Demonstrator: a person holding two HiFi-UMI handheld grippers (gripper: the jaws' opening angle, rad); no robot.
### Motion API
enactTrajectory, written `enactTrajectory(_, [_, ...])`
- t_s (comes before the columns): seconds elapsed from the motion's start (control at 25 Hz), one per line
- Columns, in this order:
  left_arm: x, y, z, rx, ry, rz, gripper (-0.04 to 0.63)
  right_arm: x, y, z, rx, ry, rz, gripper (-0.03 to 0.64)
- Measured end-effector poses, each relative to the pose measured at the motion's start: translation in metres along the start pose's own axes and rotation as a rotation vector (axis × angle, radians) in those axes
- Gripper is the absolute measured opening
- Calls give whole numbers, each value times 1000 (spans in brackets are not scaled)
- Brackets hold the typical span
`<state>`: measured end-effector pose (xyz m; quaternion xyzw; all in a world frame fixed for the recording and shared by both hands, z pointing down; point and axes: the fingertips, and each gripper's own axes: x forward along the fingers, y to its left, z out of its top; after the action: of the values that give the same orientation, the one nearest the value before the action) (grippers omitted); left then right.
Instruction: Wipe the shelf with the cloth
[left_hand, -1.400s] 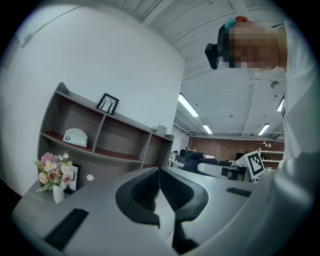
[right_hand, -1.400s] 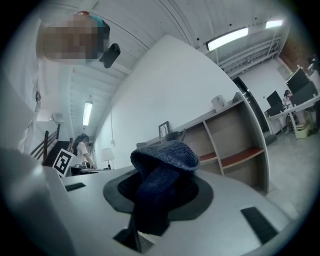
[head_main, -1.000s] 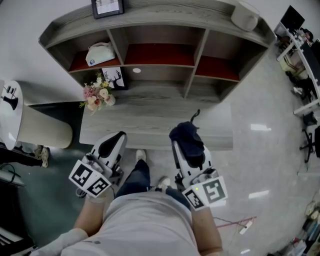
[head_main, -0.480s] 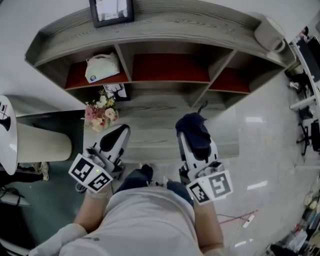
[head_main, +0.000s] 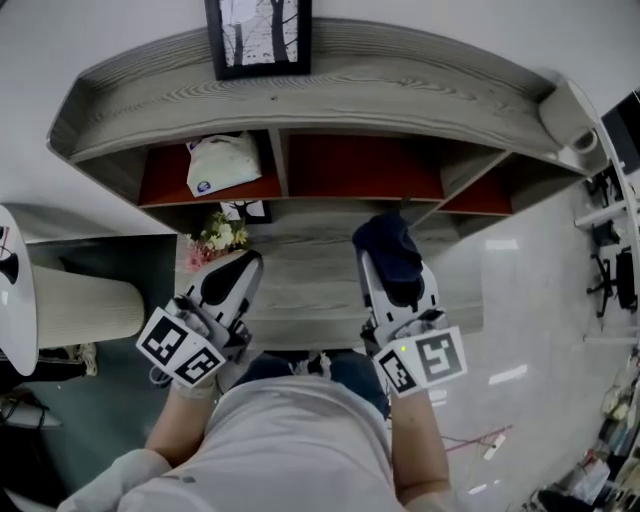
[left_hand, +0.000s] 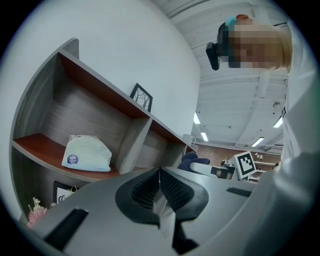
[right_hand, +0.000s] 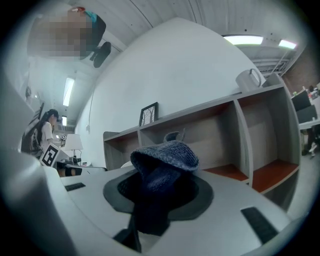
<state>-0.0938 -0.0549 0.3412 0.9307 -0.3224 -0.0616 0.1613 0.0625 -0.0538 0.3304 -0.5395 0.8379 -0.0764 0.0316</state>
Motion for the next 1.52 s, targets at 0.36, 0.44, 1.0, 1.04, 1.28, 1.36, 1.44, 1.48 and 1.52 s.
enactTrajectory(0.36, [16, 11, 2, -10, 8, 97, 17, 70, -30, 9, -191, 126, 91, 120])
enactTrajectory(0.44, [18, 12, 4, -6, 4, 126, 17, 87, -38, 7, -245, 162, 112, 123])
enactTrajectory(1.0, [-17, 18, -19, -43, 1, 331, 17, 155, -57, -38, -532, 353, 184, 235])
enactTrajectory(1.04, [-19, 17, -20, -44, 4, 335, 18, 155, -57, -37, -537, 349, 182, 257])
enactTrajectory(1.28, [-20, 14, -20, -41, 9, 335, 17, 148, -58, -15, -556, 287, 161, 266])
enactTrajectory(1.36, [-18, 13, -19, -41, 8, 330, 17, 151, -61, -22, -574, 319, 169, 205])
enactTrajectory(1.44, [-17, 12, -18, -42, 7, 327, 17, 155, -63, -33, -582, 357, 180, 158])
enactTrajectory(1.48, [-18, 12, -19, -43, 8, 327, 18, 158, -63, -38, -582, 376, 188, 139])
enactTrajectory(1.52, [-18, 12, -19, -45, 8, 329, 17, 160, -62, -43, -582, 393, 199, 132])
